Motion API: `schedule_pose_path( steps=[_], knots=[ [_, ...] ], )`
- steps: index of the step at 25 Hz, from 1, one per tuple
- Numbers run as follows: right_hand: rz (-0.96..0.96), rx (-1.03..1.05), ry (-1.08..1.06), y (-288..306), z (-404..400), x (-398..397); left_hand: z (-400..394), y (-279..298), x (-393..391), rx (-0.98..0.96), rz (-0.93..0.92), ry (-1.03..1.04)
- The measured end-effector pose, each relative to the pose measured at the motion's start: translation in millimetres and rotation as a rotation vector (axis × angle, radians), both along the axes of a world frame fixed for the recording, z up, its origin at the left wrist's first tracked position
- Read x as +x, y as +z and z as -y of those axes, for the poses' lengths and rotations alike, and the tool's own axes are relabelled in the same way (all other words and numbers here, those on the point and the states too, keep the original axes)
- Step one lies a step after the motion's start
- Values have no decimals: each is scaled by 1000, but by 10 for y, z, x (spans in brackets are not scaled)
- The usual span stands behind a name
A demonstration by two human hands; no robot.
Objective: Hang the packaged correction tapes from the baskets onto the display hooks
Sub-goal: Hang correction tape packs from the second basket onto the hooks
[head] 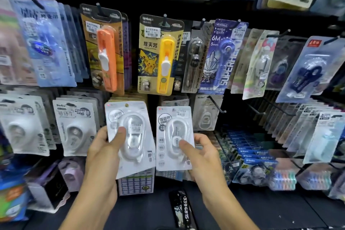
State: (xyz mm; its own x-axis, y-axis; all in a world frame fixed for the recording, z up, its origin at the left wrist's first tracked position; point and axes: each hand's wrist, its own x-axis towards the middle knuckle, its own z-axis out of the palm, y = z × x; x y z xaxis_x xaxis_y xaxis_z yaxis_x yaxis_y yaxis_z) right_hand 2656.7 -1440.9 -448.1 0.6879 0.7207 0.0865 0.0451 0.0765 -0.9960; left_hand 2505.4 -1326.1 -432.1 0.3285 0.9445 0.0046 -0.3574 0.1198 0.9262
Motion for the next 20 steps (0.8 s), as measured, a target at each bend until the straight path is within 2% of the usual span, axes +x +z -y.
schedule_pose_path(
  steps=[2,7,10,13,14,17,20],
  knots=[
    [46,20,8,-9,1,-27,-14,50,-23,16,25,55],
    [-3,112,-82,-17,21,-116,-16,57,-32,-34,69,77],
    [-45,53,-124,70,-34,13,4,91,-5,-14,24,32],
    [90,-27,-162,87,-65,69,-1,116,-14,20,32,18],
    [96,-40,-147,60,-68,61,1,125,-10,23,36,12],
    [-52,-64,-45,-44,-68,-19,5,118,37,8,12,-8],
    [-14,74,146,-121,-94,-127,60,74,140,34,-79,-123]
  ],
)
